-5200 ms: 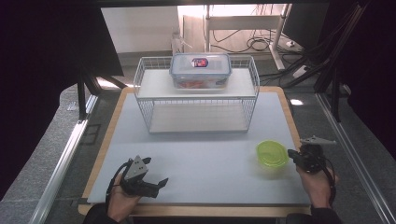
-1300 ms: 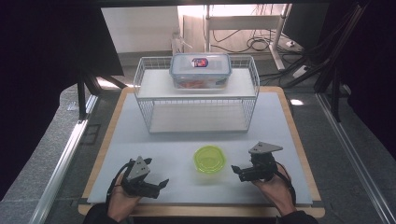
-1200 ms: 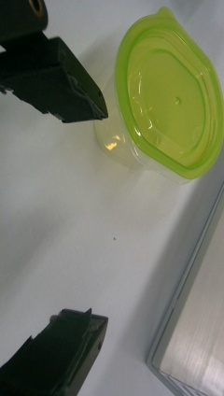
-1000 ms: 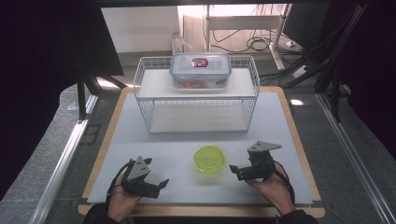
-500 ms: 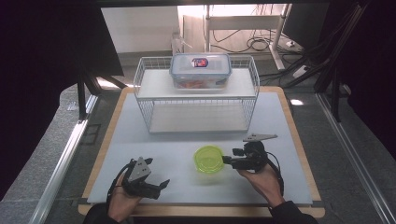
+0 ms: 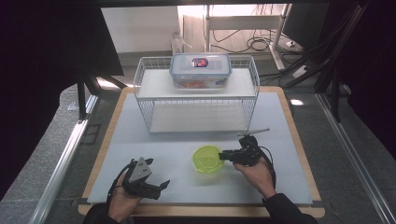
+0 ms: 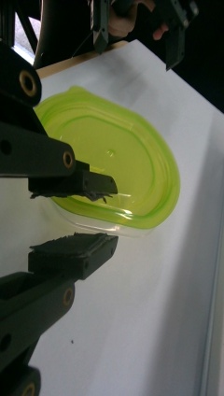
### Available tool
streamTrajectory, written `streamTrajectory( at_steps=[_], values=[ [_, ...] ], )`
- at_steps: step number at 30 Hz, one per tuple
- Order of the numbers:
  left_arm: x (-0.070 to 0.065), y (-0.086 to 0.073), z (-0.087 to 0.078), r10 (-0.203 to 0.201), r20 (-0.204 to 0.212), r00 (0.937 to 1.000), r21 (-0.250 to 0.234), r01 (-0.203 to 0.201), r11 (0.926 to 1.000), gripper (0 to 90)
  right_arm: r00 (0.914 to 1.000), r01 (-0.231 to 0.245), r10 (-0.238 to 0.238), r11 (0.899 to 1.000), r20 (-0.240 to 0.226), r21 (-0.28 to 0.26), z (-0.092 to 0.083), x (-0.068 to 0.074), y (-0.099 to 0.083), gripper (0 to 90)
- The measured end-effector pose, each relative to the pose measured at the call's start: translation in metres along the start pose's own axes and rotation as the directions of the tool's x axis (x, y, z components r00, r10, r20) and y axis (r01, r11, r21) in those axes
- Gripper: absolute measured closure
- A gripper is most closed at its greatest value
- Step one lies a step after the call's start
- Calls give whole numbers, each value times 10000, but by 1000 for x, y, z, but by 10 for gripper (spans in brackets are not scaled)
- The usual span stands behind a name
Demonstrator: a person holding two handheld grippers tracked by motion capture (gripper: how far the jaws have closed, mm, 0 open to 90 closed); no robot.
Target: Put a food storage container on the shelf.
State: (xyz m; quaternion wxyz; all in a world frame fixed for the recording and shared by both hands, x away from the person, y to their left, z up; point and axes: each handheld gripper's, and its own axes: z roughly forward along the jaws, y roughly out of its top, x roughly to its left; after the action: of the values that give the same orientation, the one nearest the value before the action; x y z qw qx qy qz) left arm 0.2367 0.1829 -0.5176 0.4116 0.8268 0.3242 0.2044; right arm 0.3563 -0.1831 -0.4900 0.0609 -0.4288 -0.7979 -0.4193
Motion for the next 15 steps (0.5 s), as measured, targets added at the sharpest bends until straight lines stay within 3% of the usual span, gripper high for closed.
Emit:
streamTrajectory(
  at_steps=[7,13,15],
  values=[
    [0,0,0,31,-10,10000,10,-31,10000,40,9963,-586,593,9982,-615,126,8,-8,8,646],
    [0,0,0,31,0,10000,0,-31,10000,40,9894,-1077,1105,9936,-942,336,14,-12,13,768],
    [0,0,0,50,-3,10000,-6,-50,10000,40,9823,-1364,1402,9899,-1244,379,15,-13,12,798]
  ],
)
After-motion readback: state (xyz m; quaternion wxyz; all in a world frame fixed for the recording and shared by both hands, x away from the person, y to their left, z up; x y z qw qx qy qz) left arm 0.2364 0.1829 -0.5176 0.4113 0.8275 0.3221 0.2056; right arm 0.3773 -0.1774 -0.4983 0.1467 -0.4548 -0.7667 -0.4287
